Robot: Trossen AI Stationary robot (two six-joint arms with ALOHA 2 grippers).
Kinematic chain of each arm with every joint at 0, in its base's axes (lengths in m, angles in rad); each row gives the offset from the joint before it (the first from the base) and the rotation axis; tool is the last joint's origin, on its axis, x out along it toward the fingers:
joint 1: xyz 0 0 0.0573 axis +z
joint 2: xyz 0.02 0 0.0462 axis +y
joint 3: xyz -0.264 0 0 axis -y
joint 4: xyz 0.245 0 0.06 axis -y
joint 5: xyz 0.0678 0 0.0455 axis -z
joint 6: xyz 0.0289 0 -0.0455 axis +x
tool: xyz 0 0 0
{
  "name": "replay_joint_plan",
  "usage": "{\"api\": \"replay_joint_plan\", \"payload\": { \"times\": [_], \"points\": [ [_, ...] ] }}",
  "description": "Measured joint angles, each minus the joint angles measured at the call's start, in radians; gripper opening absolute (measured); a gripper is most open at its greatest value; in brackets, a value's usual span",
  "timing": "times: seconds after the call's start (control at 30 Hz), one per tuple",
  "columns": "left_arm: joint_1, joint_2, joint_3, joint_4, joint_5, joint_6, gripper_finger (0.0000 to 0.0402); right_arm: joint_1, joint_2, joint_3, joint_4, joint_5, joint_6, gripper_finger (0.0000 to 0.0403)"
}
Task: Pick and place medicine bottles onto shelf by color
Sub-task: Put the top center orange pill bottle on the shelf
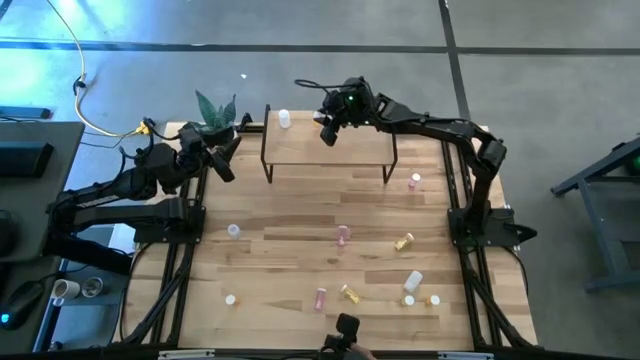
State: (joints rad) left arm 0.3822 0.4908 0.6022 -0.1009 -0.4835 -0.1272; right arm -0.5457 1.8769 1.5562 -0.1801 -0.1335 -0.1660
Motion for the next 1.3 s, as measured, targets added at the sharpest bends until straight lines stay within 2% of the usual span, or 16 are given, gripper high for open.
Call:
{"api": "replay_joint_plan", "payload": {
  "times": [0.3, 1.3],
  "points": [
    [0.001, 0.0, 0.0, 0.0, 0.0, 0.0, 0.0197, 0.012, 0.015, 0.0, -0.007, -0.021, -0.06, 0.0106],
    [0.001, 0.0, 0.0, -0.003, 0.001, -0.003, 0.0197, -0.009, 0.022, 0.0, -0.007, -0.029, -0.026, 0.0106]
  ]
}}
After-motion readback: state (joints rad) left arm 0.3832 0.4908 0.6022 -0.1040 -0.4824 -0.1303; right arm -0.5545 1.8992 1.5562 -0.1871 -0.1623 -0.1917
